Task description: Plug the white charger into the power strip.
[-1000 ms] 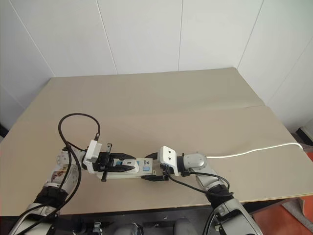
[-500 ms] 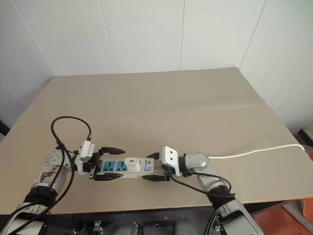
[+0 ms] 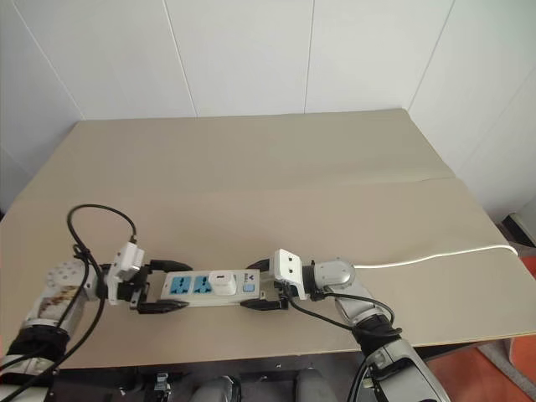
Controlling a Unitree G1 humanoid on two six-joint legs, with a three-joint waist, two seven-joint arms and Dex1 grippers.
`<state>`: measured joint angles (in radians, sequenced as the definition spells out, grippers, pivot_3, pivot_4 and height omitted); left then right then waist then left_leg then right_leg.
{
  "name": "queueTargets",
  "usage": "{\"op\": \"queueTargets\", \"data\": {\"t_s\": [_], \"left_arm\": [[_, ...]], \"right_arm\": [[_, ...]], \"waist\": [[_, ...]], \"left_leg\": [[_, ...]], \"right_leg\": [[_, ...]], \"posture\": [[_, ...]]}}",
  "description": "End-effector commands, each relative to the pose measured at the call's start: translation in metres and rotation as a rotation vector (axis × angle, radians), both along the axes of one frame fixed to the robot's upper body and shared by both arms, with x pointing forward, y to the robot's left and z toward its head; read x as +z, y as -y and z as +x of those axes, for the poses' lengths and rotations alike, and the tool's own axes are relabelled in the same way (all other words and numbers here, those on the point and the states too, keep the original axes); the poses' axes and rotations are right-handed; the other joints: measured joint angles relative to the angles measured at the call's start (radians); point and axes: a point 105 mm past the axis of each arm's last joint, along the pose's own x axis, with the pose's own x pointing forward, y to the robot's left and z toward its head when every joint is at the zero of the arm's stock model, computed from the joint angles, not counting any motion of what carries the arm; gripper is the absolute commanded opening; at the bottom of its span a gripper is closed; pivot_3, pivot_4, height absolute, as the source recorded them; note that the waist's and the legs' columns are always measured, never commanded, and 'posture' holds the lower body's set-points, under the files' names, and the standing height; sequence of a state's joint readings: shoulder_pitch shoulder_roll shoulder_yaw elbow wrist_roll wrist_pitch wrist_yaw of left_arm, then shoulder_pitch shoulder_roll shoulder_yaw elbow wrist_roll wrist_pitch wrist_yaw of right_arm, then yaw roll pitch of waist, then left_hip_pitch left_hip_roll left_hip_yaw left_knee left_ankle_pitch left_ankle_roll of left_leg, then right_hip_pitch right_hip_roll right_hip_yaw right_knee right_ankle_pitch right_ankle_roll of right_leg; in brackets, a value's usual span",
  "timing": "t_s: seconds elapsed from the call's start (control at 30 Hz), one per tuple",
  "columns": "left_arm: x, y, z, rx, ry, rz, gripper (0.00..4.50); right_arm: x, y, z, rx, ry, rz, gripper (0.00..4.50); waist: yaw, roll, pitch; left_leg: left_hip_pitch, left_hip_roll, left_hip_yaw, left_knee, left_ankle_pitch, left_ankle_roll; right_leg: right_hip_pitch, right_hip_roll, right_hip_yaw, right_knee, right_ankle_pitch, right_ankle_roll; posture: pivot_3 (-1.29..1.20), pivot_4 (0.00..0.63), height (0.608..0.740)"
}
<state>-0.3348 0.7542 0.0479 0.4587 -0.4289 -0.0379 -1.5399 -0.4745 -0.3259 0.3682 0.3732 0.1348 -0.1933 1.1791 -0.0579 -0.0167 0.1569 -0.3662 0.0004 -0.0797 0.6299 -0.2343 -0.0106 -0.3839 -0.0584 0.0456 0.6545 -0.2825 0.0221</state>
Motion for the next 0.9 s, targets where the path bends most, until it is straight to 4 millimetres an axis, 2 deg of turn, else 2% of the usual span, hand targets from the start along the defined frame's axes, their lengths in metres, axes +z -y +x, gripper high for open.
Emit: {"op": "queueTargets", "data": {"t_s": [0.03,0.2,0.37,0.47,0.6,0.7,0.9], "left_arm": [[0.043,-0.019,0.004,0.052,0.068,-0.066,4.50],[0.061,-0.045,-0.016,0.068,0.027,-0.030,4.50],[0.050,-0.075,-0.039,0.131,-0.032,0.126,4.50],[0.046,-0.090,-0.047,0.191,-0.032,0.160,4.50],[0.048,-0.098,-0.055,0.261,-0.023,0.144,4.50],[0.046,-0.101,-0.064,0.291,-0.031,0.142,4.50],[0.042,-0.095,-0.071,0.304,-0.043,0.128,4.50]], "right_arm": [[-0.007,0.009,0.000,-0.015,-0.047,-0.033,4.44],[0.000,0.017,-0.001,-0.014,-0.047,-0.029,4.44],[0.017,0.037,-0.002,-0.046,0.014,-0.032,4.44],[0.037,0.061,-0.009,-0.041,0.030,-0.027,4.44],[0.070,0.096,-0.022,-0.058,0.054,-0.026,4.44],[0.090,0.119,-0.035,-0.083,0.044,-0.042,4.44],[0.098,0.139,-0.049,-0.124,0.022,-0.110,4.44]], "waist": [[0.001,-0.003,0.002],[0.003,-0.004,0.007],[0.015,-0.003,0.012],[0.029,-0.003,0.014],[0.036,-0.003,0.016],[0.036,-0.003,0.018],[0.038,-0.003,0.018]], "left_leg": [[-0.003,0.000,0.000,0.003,0.000,0.000],[-0.005,-0.001,0.000,0.002,0.000,0.000],[-0.008,-0.001,0.000,0.001,0.000,0.000],[-0.012,-0.001,0.000,0.002,0.000,0.000],[-0.024,-0.001,0.000,0.006,0.000,0.000],[-0.024,0.000,0.001,0.006,0.000,0.000],[-0.022,0.001,0.004,0.006,0.000,0.000]], "right_leg": [[-0.003,0.000,0.000,0.002,0.000,0.000],[-0.004,-0.001,0.000,0.002,0.000,0.000],[-0.007,-0.003,0.000,-0.001,-0.001,0.001],[-0.009,-0.004,-0.001,-0.001,0.000,0.001],[-0.020,-0.004,-0.001,0.002,0.000,0.000],[-0.020,-0.004,-0.001,0.002,0.000,0.000],[-0.019,-0.004,-0.001,0.002,0.000,0.000]], "posture": [[0.00,0.150,0.740],[0.00,0.150,0.740],[0.00,0.150,0.740],[0.00,0.150,0.740],[0.00,0.150,0.740],[0.00,0.150,0.740],[0.00,0.150,0.740]]}}
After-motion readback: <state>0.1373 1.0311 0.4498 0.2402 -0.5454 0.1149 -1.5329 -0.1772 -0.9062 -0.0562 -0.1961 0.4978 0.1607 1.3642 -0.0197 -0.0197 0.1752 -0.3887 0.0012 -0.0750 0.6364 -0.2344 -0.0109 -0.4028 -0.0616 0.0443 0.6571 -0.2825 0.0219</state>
